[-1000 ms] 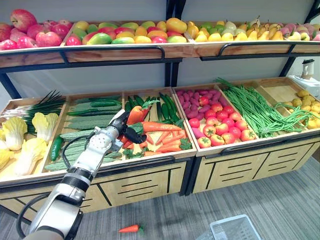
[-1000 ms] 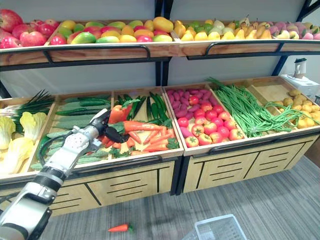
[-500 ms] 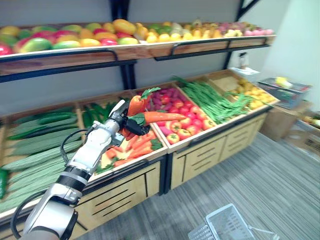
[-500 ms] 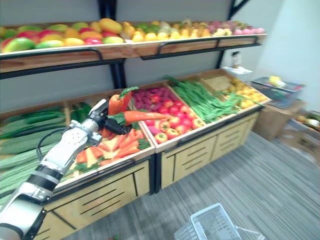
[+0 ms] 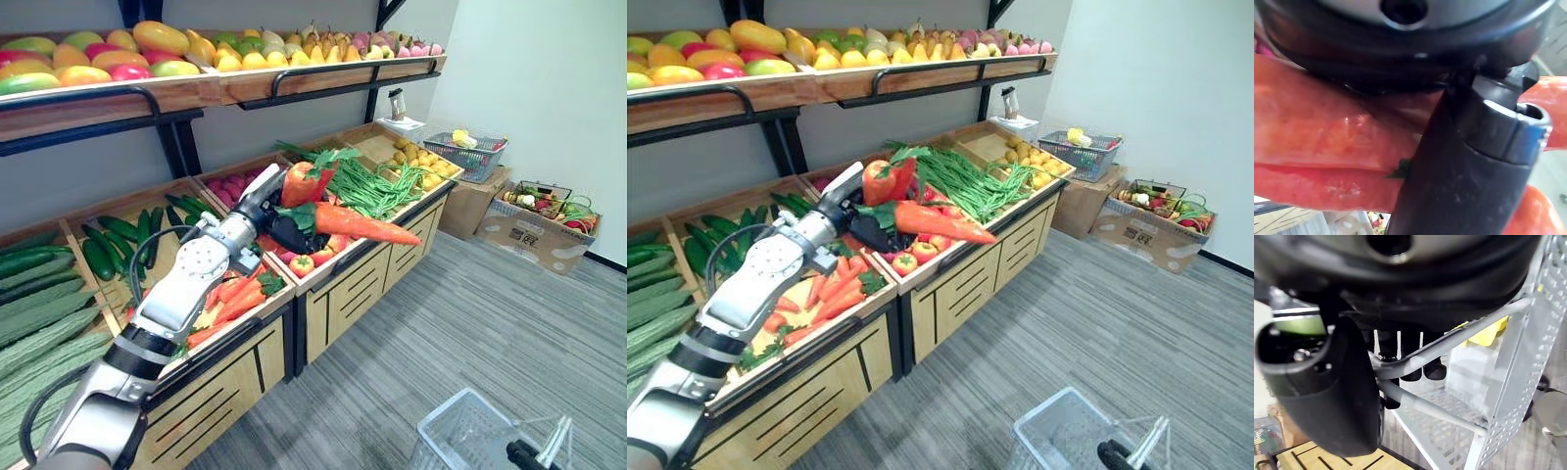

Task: Pick vegetable in the basket

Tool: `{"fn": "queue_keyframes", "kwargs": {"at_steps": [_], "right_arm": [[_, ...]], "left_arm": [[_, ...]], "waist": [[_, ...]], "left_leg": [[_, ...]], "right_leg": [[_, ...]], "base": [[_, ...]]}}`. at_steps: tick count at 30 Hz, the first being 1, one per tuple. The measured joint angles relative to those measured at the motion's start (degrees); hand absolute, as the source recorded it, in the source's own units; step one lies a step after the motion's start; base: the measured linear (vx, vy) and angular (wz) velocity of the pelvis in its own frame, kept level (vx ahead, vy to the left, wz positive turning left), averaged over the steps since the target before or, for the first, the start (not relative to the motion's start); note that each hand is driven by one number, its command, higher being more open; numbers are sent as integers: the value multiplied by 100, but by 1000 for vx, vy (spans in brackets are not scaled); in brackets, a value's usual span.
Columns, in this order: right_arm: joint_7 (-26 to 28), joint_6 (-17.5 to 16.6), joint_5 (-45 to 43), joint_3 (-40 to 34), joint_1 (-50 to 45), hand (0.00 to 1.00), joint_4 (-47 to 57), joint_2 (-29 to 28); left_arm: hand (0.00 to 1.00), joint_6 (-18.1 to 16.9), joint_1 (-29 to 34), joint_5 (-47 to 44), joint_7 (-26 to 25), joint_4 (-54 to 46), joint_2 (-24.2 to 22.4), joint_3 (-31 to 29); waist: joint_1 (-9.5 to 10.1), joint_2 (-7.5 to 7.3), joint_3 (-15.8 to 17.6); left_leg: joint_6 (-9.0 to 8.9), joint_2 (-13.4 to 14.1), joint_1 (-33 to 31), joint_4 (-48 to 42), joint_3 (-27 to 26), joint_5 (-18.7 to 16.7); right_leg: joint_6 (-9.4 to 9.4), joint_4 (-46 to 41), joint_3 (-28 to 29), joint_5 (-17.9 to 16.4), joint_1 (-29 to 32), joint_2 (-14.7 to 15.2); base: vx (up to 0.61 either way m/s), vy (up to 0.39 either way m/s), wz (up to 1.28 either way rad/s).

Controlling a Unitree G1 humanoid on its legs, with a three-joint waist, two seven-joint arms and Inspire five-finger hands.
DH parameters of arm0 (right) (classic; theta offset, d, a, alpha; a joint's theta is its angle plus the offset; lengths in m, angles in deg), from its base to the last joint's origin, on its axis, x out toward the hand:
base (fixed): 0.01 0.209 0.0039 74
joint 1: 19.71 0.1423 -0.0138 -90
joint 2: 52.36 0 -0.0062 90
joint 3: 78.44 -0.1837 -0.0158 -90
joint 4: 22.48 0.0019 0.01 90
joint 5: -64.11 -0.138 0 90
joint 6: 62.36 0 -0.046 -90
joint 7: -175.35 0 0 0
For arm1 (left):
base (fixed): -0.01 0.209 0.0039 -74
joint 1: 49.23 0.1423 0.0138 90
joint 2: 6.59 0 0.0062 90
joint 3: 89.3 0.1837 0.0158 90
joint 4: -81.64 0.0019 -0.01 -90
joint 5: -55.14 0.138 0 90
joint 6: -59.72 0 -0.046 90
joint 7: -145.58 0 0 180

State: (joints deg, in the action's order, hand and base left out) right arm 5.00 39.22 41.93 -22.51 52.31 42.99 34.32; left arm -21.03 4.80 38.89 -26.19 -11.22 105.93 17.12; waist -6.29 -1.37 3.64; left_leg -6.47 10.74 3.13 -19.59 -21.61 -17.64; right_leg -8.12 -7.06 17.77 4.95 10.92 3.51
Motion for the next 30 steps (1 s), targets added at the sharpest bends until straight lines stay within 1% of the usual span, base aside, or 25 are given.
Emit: {"fn": "queue_keyframes", "kwargs": {"at_steps": [1, 3, 4, 5, 6, 8, 10, 13, 15, 18, 19, 23, 25, 27, 29, 30], "right_arm": [[0, 59, 2, 2, -40, 0, 220, 55], [92, 239, 28, 12, -123, 0, 1041, 497], [130, 291, 53, 12, -131, 0, 1228, 654], [188, 346, 124, 11, -131, 0, 1586, 1005], [216, 346, 157, 1, -130, 0, 1738, 1170], [470, 342, 187, -159, -76, 0, 2339, 1765], [692, 314, 187, -287, 110, 0, 2683, 1992], [1011, 262, 196, -287, 359, 0, 3009, 2110], [1168, 271, 198, -261, 412, 0, 3059, 2137], [1268, 328, 305, -185, 434, 0, 3058, 2212], [1296, 361, 431, -36, 450, 0, 3058, 2340], [1477, 643, 450, 433, 596, 0, 3058, 2605], [1591, 767, 462, 728, 613, 0, 3059, 2759], [1656, 812, 461, 952, 629, 0, 3059, 2807], [1679, 857, 460, 1226, 851, 0, 3059, 2807], [1691, 858, 456, 1373, 1046, 0, 3061, 2807]], "left_arm": [[0, -7, 24, 0, 0, -33, 0, -6], [0, -18, 151, 3, 18, -203, -3, -20], [0, -19, 153, 3, 50, -239, -5, -20], [0, -38, 153, 3, 74, -307, -5, -20], [0, -45, 153, 2, 81, -333, -5, -20], [0, -53, 155, 0, 95, -399, -5, -25], [0, -55, 221, -3, 94, -497, -7, -82], [0, -82, 418, -4, 84, -705, -18, -190], [0, -176, 536, -4, 77, -720, -51, -220], [0, -178, 617, -3, 30, -719, -87, -236], [0, -178, 658, -3, 6, -714, -96, -253], [0, -186, 673, -5, -173, -703, -329, -380], [0, -235, 673, -5, -229, -694, -362, -383], [0, -254, 674, -8, -318, -671, -453, -383], [0, -254, 690, -10, -435, -627, -533, -381], [0, -255, 724, -9, -485, -619, -576, -377]], "waist": [[2, 39, -6], [-8, 169, -22], [-16, 180, -20], [-32, 188, -20], [-31, 189, -19], [-32, 189, -19], [-41, 186, -18], [-14, 182, -19], [-1, 185, -23], [-1, 189, -25], [-2, 197, -30], [-32, 219, -47], [-50, 227, -55], [-54, 231, -75], [-75, 249, -130], [-79, 262, -212]], "left_leg": [[-29, 14, 30, 59, -1, 20], [-120, 79, 167, 308, -26, 105], [-136, 80, 195, 363, -26, 131], [-149, 67, 233, 470, -24, 192], [-150, 48, 254, 519, -24, 220], [-156, -6, 318, 697, -4, 330], [-150, -31, 334, 751, -13, 367], [-165, -29, 370, 784, -22, 406], [-180, -32, 392, 831, -24, 446], [-198, -32, 406, 860, -69, 467], [-214, -32, 461, 908, -132, 479], [-236, -53, 582, 1026, -252, 514], [-237, -67, 608, 1057, -282, 520], [-234, -83, 616, 1070, -296, 522], [-219, -109, 633, 1096, -319, 532], [-214, -117, 623, 1106, -334, 541]], "right_leg": [[-1, 5, -18, 2, 0, -24], [1, -7, -140, 6, -10, -81], [1, -9, -172, 5, -14, -90], [2, -12, -205, 5, -14, -101], [3, -17, -213, 4, -15, -104], [7, -39, -253, -1, -15, -96], [19, -42, -264, -12, -16, -98], [57, -71, -273, -38, -27, -109], [65, -87, -279, -43, -24, -115], [66, -94, -245, -40, 6, -137], [67, -96, -198, -38, 8, -163], [65, -96, -115, -32, 7, -204], [61, -96, -83, -29, 7, -207], [47, -87, -61, -19, 7, -199], [29, -62, -31, 8, 6, -185], [21, -1, -16, 48, 1, -175]], "base": [[171, -40, -6], [117, -40, -6], [70, -35, 1], [41, -22, 4], [29, -15, 6], [-4, -6, 8], [-49, -10, 3], [-59, -6, 1], [-22, -2, 2], [-2, 3, -8], [12, 10, -21], [23, 21, -14], [8, 26, -10], [-4, 25, -4], [-16, 32, -6], [-24, 32, -5]]}}
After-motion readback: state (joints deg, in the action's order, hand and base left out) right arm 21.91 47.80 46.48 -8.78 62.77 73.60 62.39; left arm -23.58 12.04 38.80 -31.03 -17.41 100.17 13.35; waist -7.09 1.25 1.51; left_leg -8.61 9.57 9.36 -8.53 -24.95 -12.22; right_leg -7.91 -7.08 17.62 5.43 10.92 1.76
